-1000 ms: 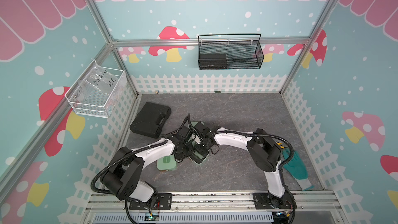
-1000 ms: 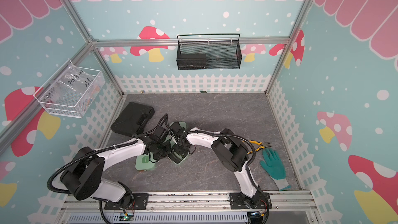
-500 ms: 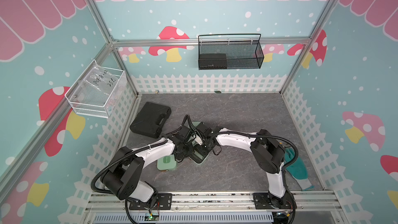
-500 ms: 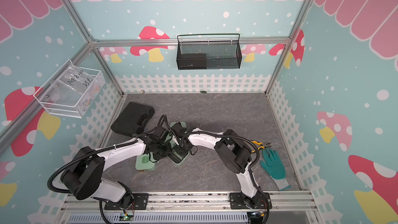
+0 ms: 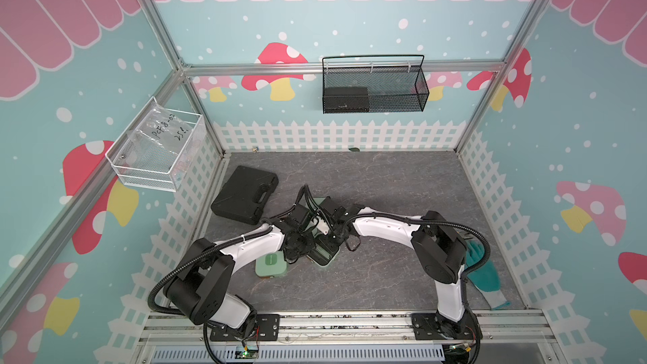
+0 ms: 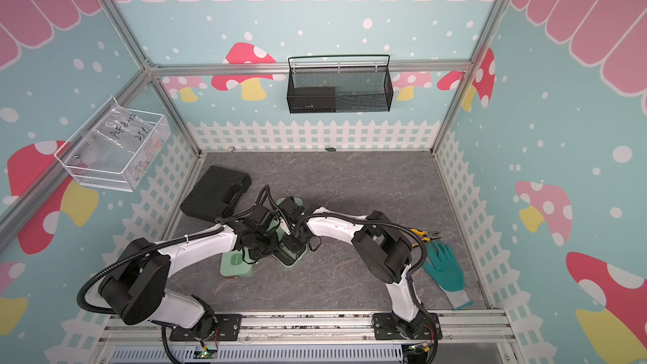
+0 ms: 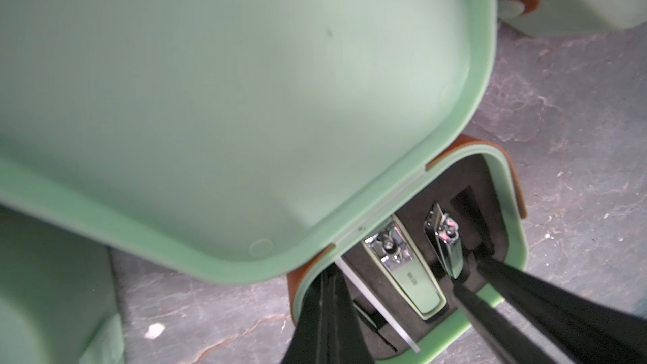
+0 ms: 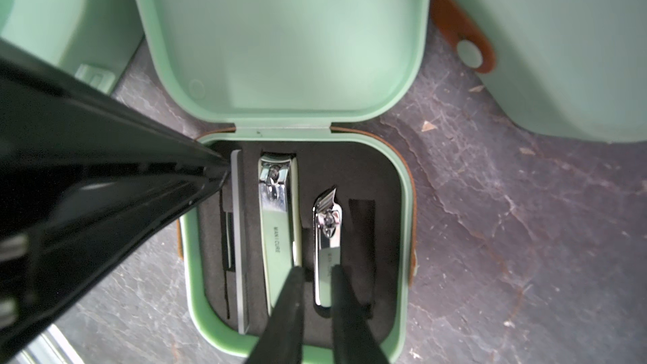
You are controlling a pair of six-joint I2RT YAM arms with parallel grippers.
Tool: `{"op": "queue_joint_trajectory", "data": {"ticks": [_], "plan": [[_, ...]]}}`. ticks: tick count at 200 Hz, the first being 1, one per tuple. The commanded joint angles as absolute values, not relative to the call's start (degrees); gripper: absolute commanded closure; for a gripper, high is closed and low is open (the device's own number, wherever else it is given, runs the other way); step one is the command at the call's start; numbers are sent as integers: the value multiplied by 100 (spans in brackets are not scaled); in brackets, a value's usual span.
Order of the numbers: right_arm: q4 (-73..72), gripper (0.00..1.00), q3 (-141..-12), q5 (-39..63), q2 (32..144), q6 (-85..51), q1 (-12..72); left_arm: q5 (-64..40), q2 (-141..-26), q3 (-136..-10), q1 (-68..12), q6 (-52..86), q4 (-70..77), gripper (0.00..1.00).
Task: Organize nail clipper sets
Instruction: Place the nail clipper in the storage box.
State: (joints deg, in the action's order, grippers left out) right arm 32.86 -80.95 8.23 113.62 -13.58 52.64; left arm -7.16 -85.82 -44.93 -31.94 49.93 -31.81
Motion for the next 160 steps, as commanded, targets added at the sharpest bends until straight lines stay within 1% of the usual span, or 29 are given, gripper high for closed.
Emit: {"op": "queue_joint_trajectory", "data": {"ticks": [1,48,104,142,160], "plan": [[3165,87,-8300,765,11567,-1301,5305,-547,-8657,-4562,-3164,5011,-3182,100],[3096,90,-8282,775,11818,-1317,5307,-554,-8726,-4562,-3164,5001,-3182,100],[2836,91,-7801,841,11966,-1463,5308,-549,-8741,-4553,-3171,5001,-3182,100],[2722,92,-7498,752,11969,-1616,5306,-550,-8749,-4563,-3165,5010,-3176,100],[2758,92,-7525,597,11765,-1617,5289,-551,-8755,-4575,-3165,5003,-3177,100]]}}
